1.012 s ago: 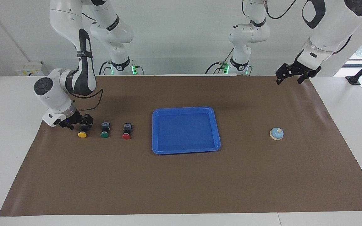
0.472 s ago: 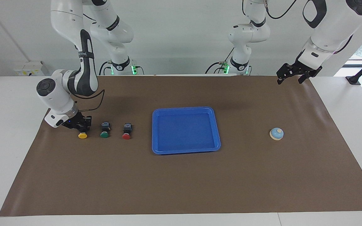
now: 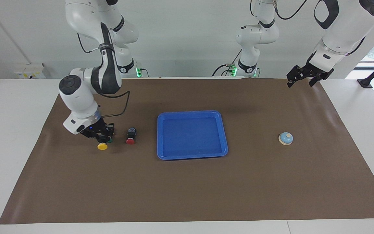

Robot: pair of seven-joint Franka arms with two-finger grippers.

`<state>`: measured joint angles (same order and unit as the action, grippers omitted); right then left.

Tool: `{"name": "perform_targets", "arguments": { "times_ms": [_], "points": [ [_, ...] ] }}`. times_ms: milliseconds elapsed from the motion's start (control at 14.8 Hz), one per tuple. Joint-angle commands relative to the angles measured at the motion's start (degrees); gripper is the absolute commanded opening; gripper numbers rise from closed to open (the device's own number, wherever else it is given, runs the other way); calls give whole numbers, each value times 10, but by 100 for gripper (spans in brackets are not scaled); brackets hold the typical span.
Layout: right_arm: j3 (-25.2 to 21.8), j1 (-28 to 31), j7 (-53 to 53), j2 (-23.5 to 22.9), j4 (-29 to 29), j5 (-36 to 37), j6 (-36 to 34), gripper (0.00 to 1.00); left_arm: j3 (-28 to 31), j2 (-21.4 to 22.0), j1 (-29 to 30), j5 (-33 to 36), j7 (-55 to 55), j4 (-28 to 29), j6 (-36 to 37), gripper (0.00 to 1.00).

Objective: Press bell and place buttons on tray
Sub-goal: 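Carry the yellow button into the blue tray and release it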

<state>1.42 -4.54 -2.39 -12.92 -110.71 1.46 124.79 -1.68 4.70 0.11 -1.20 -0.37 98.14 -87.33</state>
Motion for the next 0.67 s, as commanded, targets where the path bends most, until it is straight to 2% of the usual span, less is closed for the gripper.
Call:
{"name": "perform_targets", "arguments": {
  "times_ms": [0, 337, 607],
  "points": [
    [-2, -96, -146, -19, 21, -1, -8, 0, 1, 10, -1, 5, -2, 4, 5, 100],
    [-2, -243, -326, -42, 20, -1, -3, 0, 1, 10, -1, 5, -2, 4, 5, 100],
    [-1, -250, -330, -50, -10, -1, 34, 0, 1, 10, -1, 5, -2, 4, 5, 100]
  ]
}}
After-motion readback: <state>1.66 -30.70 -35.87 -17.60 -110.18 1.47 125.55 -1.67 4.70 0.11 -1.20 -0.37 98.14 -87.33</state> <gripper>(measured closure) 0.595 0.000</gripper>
